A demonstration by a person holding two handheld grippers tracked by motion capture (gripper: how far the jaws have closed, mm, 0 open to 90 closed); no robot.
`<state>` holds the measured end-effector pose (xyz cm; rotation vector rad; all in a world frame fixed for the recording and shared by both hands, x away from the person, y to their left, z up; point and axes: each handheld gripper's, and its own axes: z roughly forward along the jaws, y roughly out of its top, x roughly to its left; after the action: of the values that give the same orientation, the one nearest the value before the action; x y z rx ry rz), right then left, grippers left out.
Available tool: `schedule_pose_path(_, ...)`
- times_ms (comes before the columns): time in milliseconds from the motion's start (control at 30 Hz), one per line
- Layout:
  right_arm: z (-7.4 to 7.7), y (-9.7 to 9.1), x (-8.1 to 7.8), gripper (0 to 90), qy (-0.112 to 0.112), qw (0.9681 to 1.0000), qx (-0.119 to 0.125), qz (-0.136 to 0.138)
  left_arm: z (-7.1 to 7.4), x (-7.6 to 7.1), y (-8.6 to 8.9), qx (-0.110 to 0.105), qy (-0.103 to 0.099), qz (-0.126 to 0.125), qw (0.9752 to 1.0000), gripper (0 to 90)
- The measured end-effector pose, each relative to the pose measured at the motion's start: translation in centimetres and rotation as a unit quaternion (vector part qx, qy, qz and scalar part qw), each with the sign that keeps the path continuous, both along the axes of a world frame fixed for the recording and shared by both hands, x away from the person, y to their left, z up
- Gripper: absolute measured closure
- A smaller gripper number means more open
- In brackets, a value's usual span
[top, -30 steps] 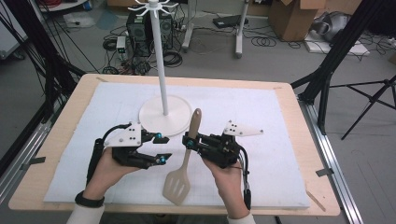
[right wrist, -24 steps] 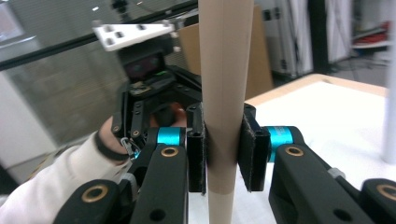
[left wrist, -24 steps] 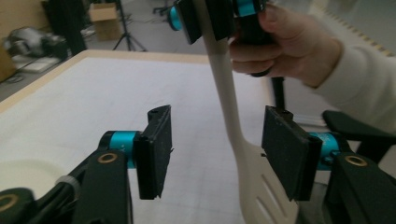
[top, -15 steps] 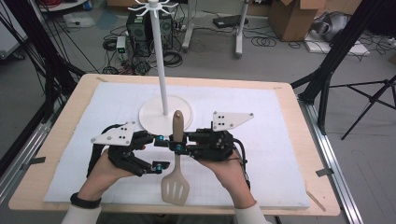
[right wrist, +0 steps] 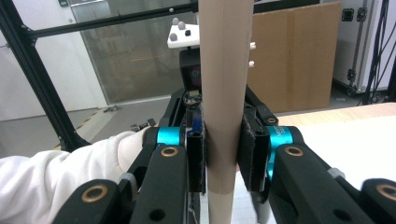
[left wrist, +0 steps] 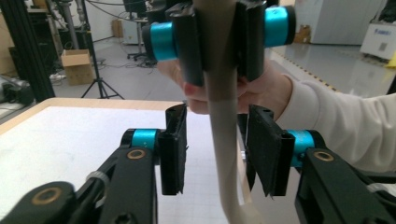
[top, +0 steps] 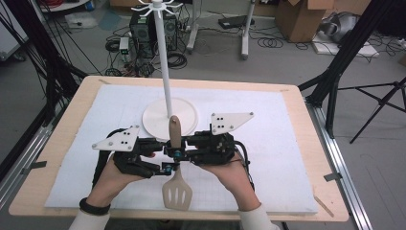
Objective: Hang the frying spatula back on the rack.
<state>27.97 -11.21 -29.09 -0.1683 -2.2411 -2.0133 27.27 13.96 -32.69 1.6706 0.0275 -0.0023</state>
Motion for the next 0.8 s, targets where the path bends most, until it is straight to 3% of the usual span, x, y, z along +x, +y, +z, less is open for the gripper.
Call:
schedule_pose_path(267,0.0,0.1,0.0,75.7,-0.002,1.0000,-0.003,-0.001,0.1,-0.1,-0.1,0.003,-0.007,-0.001,1.0000,73.8)
schedule_pose_path(400,0.0,0.1,0.1,75.7,-0.003,1.0000,-0.003,0.000,0.1,-0.1,-0.2,0.001,-0.004,-0.001,1.0000,76.1)
schedule_pose_path(467,0.1,0.1,-0.1,75.5,-0.012,0.9999,-0.003,-0.002,0.0,0.1,-0.2,-0.001,0.010,-0.002,0.9999,77.3)
schedule_pose_path(600,0.2,0.0,-0.2,73.3,-0.032,0.9993,-0.012,-0.012,0.0,0.3,-0.2,0.002,0.002,0.009,1.0000,78.2)
schedule_pose_path(667,0.2,-0.1,-0.2,59.7,-0.035,0.9987,-0.018,-0.034,0.0,0.3,0.0,0.004,-0.002,0.010,0.9999,78.3)
schedule_pose_path(800,0.2,-1.2,0.0,45.2,-0.032,0.9977,-0.016,-0.058,0.1,0.5,0.3,0.004,-0.001,0.014,0.9999,78.3)
